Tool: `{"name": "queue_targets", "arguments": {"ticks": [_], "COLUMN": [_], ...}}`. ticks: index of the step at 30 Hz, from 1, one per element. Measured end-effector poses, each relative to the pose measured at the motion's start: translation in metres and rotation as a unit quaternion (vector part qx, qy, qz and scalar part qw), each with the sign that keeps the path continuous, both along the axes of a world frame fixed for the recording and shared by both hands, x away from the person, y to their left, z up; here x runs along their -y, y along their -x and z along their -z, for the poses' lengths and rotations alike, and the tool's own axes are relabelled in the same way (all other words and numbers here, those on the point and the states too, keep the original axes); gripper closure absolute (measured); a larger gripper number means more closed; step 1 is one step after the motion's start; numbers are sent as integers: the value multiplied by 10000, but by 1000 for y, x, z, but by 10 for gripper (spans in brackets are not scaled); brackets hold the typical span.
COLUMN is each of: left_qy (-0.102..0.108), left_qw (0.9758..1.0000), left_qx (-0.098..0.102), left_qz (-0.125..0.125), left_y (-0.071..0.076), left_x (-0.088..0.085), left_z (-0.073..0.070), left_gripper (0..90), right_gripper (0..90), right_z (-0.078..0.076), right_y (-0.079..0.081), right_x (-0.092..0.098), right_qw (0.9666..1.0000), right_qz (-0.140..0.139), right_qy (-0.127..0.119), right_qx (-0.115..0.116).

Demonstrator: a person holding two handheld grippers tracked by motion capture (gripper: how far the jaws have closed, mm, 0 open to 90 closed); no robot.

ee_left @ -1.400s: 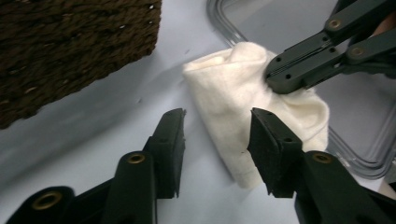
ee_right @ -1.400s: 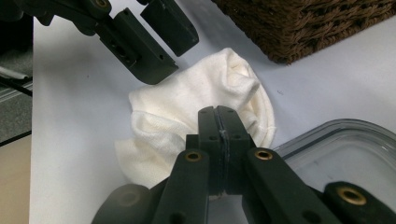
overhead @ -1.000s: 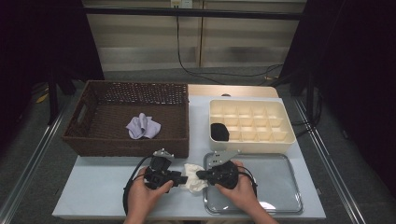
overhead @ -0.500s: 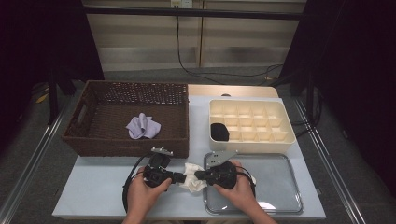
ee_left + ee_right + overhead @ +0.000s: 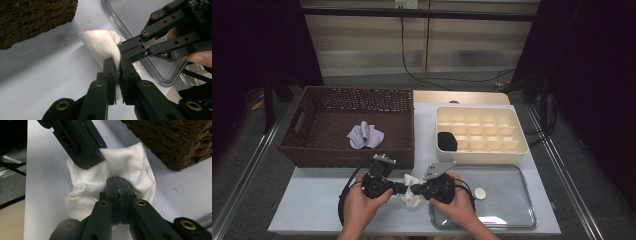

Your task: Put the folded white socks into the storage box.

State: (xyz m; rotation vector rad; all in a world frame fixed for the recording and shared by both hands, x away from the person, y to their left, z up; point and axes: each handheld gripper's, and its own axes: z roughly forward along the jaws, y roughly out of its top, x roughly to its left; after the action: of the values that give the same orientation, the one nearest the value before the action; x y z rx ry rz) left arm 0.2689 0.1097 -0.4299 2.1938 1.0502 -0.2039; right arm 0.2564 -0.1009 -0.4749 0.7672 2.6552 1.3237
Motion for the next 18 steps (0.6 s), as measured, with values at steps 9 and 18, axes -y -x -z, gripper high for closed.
{"name": "queue_targets", "arguments": {"ticks": [9,18], "left_qy": [-55,-107], "left_qw": [10000,9999], "left_qx": [49,77], "left_qz": [52,92], "left_y": [0,0], "left_x": [5,7], "left_z": [3,2], "left_gripper": [840,841], "right_gripper": [882,878], "right_z": [-2,-14], "right_y": [0,1], "right_x": [4,21], "right_qw": [10000,9999], "right_qz": [-4,92], "right_qy": [-7,57], "right_qx": [-25,19]}}
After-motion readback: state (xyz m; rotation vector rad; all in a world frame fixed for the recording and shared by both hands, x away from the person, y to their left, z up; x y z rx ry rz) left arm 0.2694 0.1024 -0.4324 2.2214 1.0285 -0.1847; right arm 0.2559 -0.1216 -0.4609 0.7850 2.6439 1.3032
